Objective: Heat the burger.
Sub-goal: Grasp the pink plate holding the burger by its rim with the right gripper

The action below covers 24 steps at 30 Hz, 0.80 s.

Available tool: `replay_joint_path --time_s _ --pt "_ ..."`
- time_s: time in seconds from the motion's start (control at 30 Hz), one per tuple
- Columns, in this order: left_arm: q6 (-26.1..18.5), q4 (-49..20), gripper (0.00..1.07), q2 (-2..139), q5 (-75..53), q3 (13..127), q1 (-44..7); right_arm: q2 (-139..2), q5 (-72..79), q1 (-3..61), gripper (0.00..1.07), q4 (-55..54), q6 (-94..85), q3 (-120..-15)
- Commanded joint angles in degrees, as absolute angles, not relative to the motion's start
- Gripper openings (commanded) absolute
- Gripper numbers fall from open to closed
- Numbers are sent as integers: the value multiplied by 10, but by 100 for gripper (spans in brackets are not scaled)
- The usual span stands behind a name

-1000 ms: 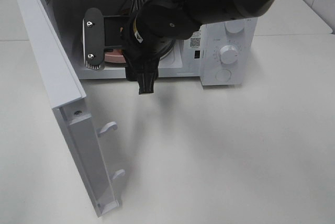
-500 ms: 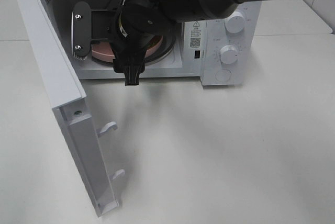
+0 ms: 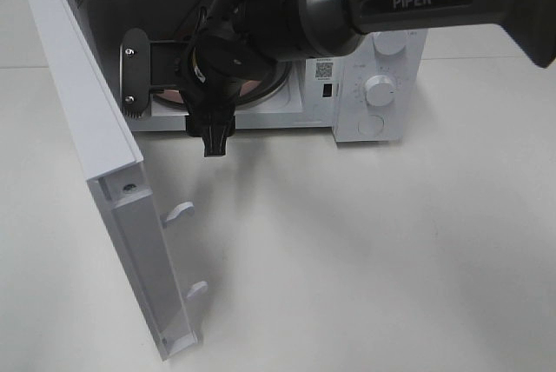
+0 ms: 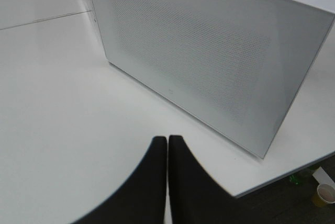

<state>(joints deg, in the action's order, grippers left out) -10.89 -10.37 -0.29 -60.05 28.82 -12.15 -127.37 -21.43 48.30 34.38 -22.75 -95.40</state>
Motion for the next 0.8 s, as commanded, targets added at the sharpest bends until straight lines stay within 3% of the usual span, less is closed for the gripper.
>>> replay_joint_path --time_s 0.03,0.8 --pt "-106 -109 0 -13 -595 286 -121 -1280 -195 474 68 349 -217 -961" --pt "-106 -109 0 -13 -595 286 -121 -1312 -144 451 68 350 -206 -963"
